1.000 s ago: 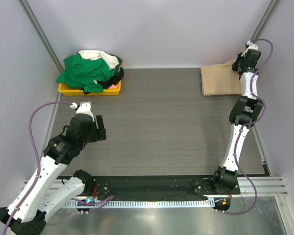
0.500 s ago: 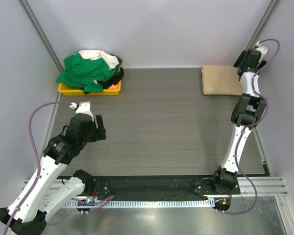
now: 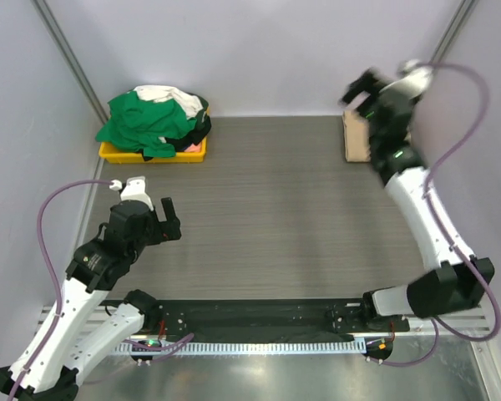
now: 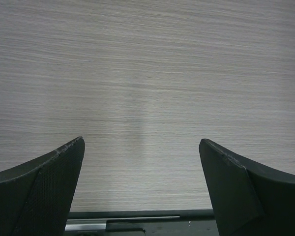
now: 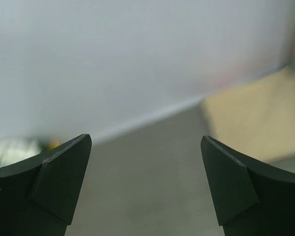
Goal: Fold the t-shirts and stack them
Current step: Reset both grippers
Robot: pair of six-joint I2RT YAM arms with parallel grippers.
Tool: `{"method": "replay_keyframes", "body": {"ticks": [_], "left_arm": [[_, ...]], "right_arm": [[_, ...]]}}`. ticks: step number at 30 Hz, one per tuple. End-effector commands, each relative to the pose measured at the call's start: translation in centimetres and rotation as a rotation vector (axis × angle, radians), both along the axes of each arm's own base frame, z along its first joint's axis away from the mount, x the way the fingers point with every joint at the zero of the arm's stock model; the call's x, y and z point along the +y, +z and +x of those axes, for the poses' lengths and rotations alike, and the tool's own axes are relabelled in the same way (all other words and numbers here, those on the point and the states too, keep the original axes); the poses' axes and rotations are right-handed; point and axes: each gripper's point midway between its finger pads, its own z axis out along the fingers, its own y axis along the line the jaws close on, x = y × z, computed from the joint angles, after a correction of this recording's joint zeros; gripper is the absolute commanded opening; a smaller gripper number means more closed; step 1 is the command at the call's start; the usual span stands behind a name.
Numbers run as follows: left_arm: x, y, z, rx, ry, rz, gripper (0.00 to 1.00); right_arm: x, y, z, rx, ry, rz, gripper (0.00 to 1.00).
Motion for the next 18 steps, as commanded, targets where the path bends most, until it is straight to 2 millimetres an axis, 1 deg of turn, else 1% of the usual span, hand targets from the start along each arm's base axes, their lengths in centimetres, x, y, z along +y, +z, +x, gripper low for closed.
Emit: {"method": "replay_keyframes", "body": {"ticks": [1,2,3,4,5,6,7,8,9,10,11,12,13,14,15,16,17,18], "left_arm": [[0.9,0.8,0.7,-0.060,0.063,-0.005,1.00],[1.0,0.7,0.7,-0.062,0.070,-0.004,1.00],[1.1,0.7,0.6,-0.064,0.072,-0.007,1.00],[1.2,0.7,0.6,-0.064,0.075,-0.005,1.00],[1.2,0.7,0.6,-0.065,0.077,-0.006,1.00],[1.3,0.6,0.5,-0.069,0.076,-0.003,1.00],[1.2,0.8,0.8,-0.090,0.076,-0.006,1.00],[1.3,0.8,0.9,-0.102,0.081,-0.005,1.00],[1.4,0.3,1.0,-0.103,0.087,0.003,1.00],[1.6,0.5,1.1,-0.119,0.101,-0.001,1.00],[1.8,0.5,1.1,-0.121,0.109,0.005,1.00],[1.9,0.7,1.1,-0.121,0.113,0.006,1.00],[1.9,0.7,1.1,-0.114,0.129,-0.005,1.00],[1.7,0.8,1.0,-0.111,0.127,-0.017,1.00],[1.6,0.8,1.1,-0.110,0.125,-0.023,1.00],[1.6,0.4,1.1,-0.103,0.123,-0.019,1.00],[1.7,0.2,1.4,-0.104,0.135,-0.009,1.00],[1.8,0.2,1.4,-0.097,0.143,-0.005,1.00]], "right_arm": [[11.2,-11.3,-4.3,0.215,0.184,-0.036,1.00],[13.5,-12.4,-5.9,0.221,0.239,-0.026,1.00],[15.0,-13.7,-7.5,0.237,0.271,-0.029,0.99],[17.4,-15.9,-10.7,0.262,0.339,-0.039,0.99],[18.5,-17.2,-12.1,0.274,0.385,-0.012,0.99],[19.2,-20.5,-13.9,0.319,0.425,0.023,0.98],[21.0,-20.3,-15.7,0.293,0.500,0.070,0.98],[22.7,-21.5,-17.2,0.323,0.598,0.109,0.96],[23.9,-22.4,-18.4,0.349,0.653,0.152,0.95],[24.8,-24.4,-20.0,0.398,0.717,0.154,0.91],[26.4,-25.1,-22.1,0.430,0.794,0.153,0.87],[26.6,-26.8,-23.2,0.467,0.801,0.147,0.87],[27.1,-27.3,-24.2,0.475,0.814,0.165,0.87],[28.4,-27.9,-25.9,0.484,0.871,0.155,0.88],[28.9,-28.4,-26.7,0.490,0.899,0.154,0.89],[29.1,-29.7,-27.6,0.512,0.921,0.143,0.89],[29.5,-30.1,-28.1,0.515,0.938,0.142,0.90],[30.3,-30.4,-28.8,0.514,0.974,0.138,0.90]]}}
